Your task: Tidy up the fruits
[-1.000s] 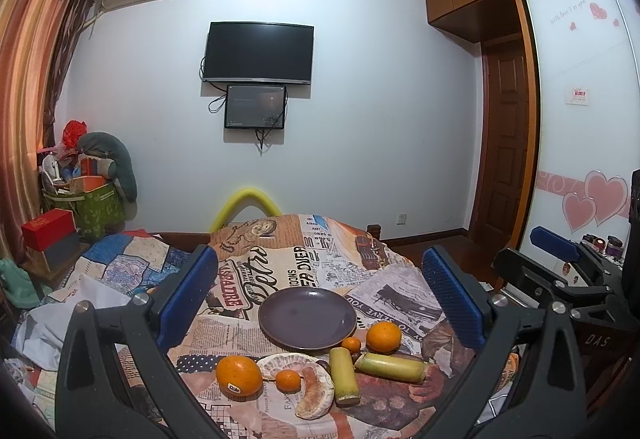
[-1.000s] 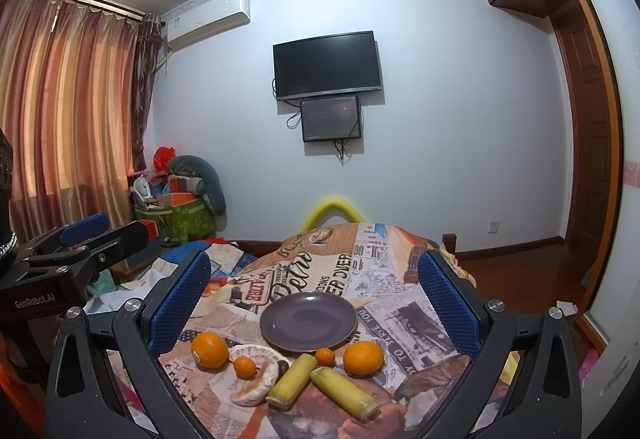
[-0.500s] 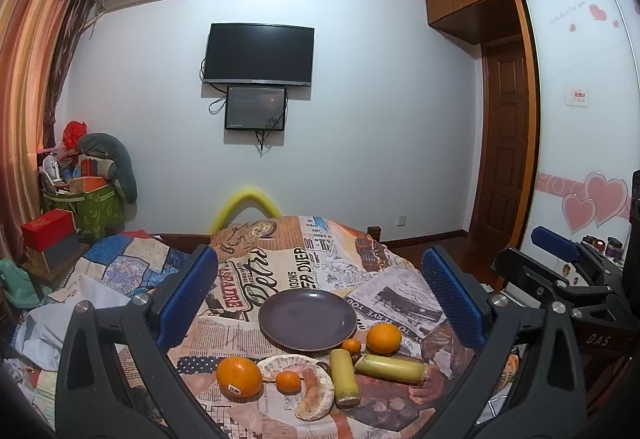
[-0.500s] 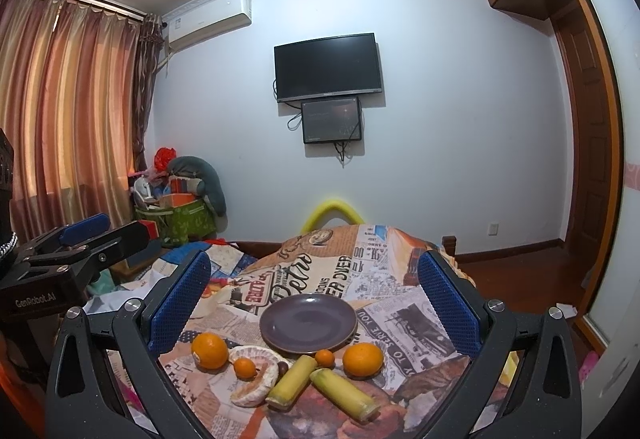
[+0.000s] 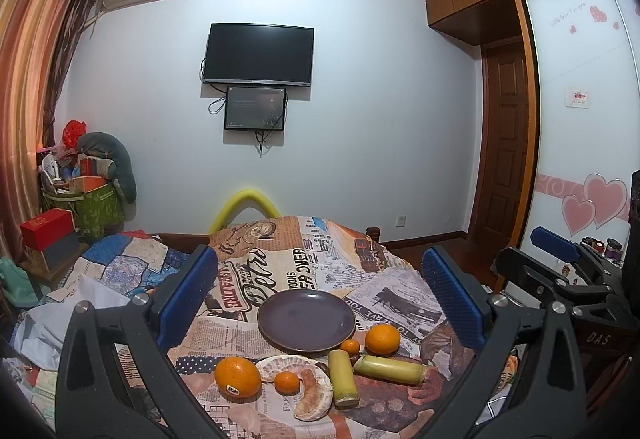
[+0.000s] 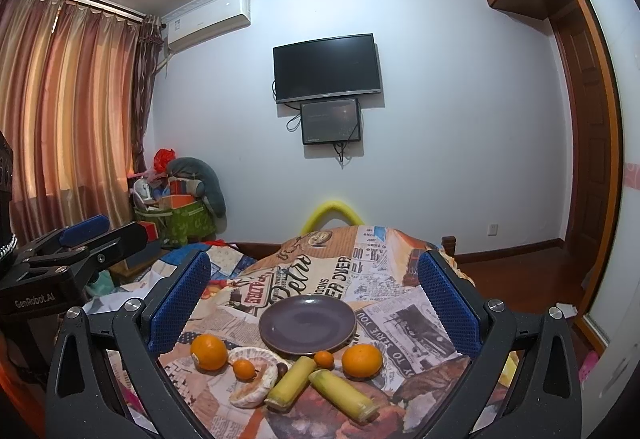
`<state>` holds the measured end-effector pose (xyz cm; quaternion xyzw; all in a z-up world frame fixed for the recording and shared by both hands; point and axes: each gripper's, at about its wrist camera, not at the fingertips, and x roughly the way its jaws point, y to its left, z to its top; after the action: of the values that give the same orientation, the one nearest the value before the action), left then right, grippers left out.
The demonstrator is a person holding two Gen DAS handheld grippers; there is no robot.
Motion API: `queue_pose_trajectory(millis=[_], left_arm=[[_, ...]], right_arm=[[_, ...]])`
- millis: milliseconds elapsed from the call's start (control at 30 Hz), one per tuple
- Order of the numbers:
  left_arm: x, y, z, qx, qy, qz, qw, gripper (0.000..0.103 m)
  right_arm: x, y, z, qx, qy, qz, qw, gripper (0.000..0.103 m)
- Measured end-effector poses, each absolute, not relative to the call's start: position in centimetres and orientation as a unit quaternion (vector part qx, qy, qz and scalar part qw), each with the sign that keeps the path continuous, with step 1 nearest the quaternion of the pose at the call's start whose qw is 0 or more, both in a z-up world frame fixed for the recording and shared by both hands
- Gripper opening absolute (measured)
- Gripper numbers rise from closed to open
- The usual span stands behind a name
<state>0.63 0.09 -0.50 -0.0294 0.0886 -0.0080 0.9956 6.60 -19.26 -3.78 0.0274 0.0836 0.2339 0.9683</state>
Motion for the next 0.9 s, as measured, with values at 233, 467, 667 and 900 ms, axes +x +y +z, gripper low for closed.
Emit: queue_pose_trajectory(millis=[233, 467, 667, 900], left_arm=[[0.7, 0.2, -0.6, -0.029, 0.091, -0.009, 0.995, 0.103], [1.0, 0.6, -0.8, -0.029, 0.093, -0.012, 0.995, 0.103], [2.2, 1.1, -1.6, -0.027, 0.11, -0.01, 0.994, 0.103], [5.6, 4.2, -4.0, -0.04, 0.161, 0.016, 0.986, 0.101]], right_arm=[[6.6, -19.3, -3.8, 0.028, 0.084, 0.234, 0.968, 0.103], [6.8, -19.4, -4.0, 0.031, 0.088, 0.235, 0.968, 0.103], [7.7, -19.3, -4.6, 0.028, 0.104, 0.234, 0.966, 0.103], [10.1, -19.5, -7.0, 0.023, 0.146, 0.231, 0.962, 0.103]])
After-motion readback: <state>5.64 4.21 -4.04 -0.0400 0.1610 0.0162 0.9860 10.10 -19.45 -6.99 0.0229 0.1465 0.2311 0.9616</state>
